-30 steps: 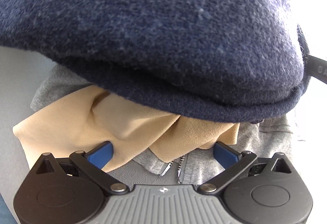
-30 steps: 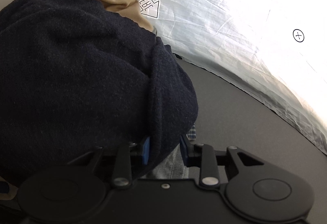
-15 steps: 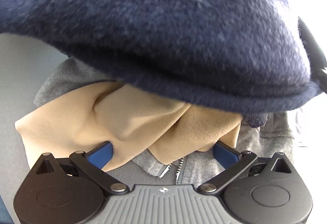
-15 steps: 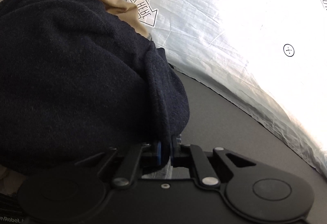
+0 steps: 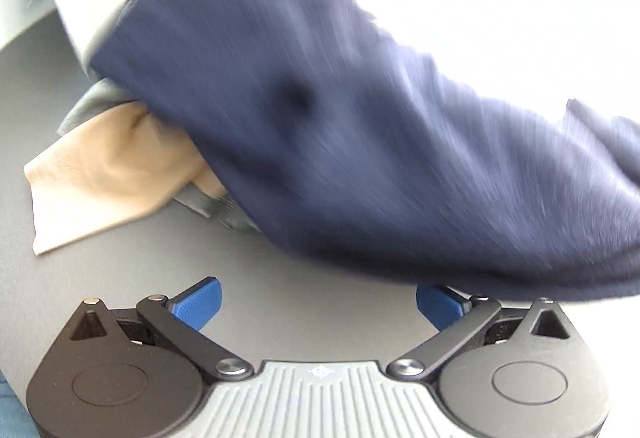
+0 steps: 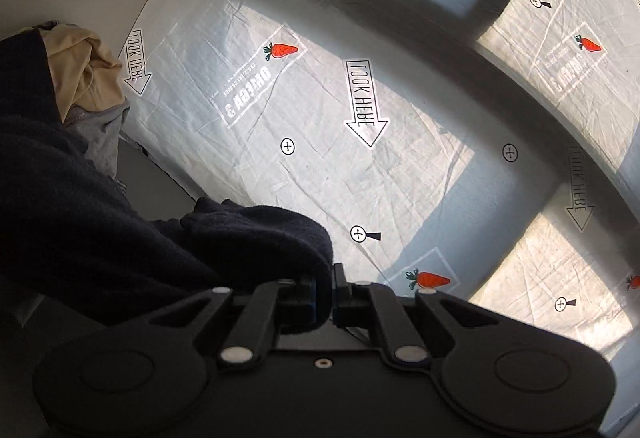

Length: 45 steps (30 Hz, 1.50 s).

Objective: Fold clothes
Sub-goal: 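Pull the navy sweater off the pile onto the open table with the right gripper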

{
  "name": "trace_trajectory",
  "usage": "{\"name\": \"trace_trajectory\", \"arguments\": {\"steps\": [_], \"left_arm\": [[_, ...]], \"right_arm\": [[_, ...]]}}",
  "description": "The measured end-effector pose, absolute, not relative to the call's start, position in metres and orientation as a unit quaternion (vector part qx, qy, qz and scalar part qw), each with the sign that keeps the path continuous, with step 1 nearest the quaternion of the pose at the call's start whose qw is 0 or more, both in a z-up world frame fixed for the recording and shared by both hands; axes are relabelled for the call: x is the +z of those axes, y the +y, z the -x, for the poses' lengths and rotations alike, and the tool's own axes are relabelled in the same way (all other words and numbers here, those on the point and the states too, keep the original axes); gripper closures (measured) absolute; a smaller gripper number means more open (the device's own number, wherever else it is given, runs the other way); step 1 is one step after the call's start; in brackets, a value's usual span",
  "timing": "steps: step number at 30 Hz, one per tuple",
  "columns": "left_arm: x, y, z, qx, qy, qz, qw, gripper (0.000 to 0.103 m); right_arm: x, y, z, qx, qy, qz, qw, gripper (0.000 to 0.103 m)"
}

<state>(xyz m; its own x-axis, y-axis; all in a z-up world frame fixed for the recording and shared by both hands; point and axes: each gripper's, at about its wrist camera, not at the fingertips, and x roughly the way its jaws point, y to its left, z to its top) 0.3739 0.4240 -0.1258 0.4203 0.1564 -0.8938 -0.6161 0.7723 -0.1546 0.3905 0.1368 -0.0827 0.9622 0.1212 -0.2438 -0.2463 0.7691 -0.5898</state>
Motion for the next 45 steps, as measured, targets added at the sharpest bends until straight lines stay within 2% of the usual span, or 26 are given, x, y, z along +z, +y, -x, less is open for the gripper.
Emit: {"name": "trace_trajectory", "arguments": {"steps": [7, 11, 14, 15, 20, 24, 29, 31, 32, 34, 37, 39, 41, 42, 43, 45], "left_arm": [[-0.117, 0.294, -0.328, 0.178, 0.494, 0.227, 0.82, 0.001], [-0.127, 0.227, -0.306, 0.116, 0.49, 0.2, 0.84, 0.001], [-0.13, 0.181, -0.31, 0.087, 0.491, 0.173, 0.85, 0.002], [-0.135, 0.174, -0.318, 0.076, 0.491, 0.168, 0.852, 0.002], [-0.125, 0.127, -0.34, 0.04, 0.479, 0.136, 0.866, 0.002], [-0.119, 0.104, -0.361, 0.031, 0.468, 0.106, 0.877, 0.002], [-0.123, 0.093, -0.393, 0.037, 0.471, 0.078, 0.878, 0.002], [-0.124, 0.089, -0.404, 0.041, 0.475, 0.066, 0.877, 0.002], [-0.124, 0.089, -0.408, 0.042, 0.476, 0.062, 0.876, 0.002], [-0.125, 0.09, -0.419, 0.045, 0.478, 0.053, 0.875, 0.002], [-0.129, 0.095, -0.433, 0.043, 0.48, 0.045, 0.875, 0.004], [-0.132, 0.098, -0.444, 0.043, 0.482, 0.042, 0.874, 0.005], [-0.134, 0.098, -0.455, 0.04, 0.48, 0.04, 0.876, 0.005], [-0.134, 0.097, -0.459, 0.037, 0.477, 0.039, 0.877, 0.005], [-0.134, 0.097, -0.463, 0.03, 0.472, 0.037, 0.88, 0.005], [-0.135, 0.093, -0.474, 0.005, 0.462, 0.031, 0.886, 0.005]], "right_arm": [[-0.132, -0.098, -0.361, -0.088, 0.274, 0.309, 0.906, 0.096], [-0.145, -0.204, -0.336, -0.138, 0.355, 0.21, 0.9, 0.094], [-0.145, -0.25, -0.323, -0.122, 0.384, 0.095, 0.91, 0.08], [-0.144, -0.255, -0.321, -0.115, 0.385, 0.081, 0.912, 0.077], [-0.136, -0.247, -0.333, -0.064, 0.365, 0.114, 0.922, 0.072], [-0.138, -0.233, -0.352, -0.02, 0.345, 0.185, 0.92, 0.064], [-0.157, -0.231, -0.4, 0.018, 0.39, 0.177, 0.903, 0.065], [-0.16, -0.231, -0.411, 0.012, 0.39, 0.19, 0.901, 0.081], [-0.161, -0.231, -0.415, 0.005, 0.384, 0.201, 0.901, 0.1], [-0.154, -0.244, -0.416, -0.043, 0.362, 0.192, 0.911, 0.098], [-0.146, -0.289, -0.416, -0.124, 0.38, 0.093, 0.912, 0.096], [-0.157, -0.316, -0.416, -0.16, 0.422, 0.033, 0.892, 0.09], [-0.169, -0.328, -0.413, -0.178, 0.45, -0.001, 0.875, 0.079], [-0.171, -0.329, -0.411, -0.179, 0.453, -0.012, 0.873, 0.078], [-0.172, -0.327, -0.41, -0.178, 0.45, -0.009, 0.875, 0.079], [-0.169, -0.314, -0.411, -0.17, 0.433, 0.032, 0.884, 0.066]]}}
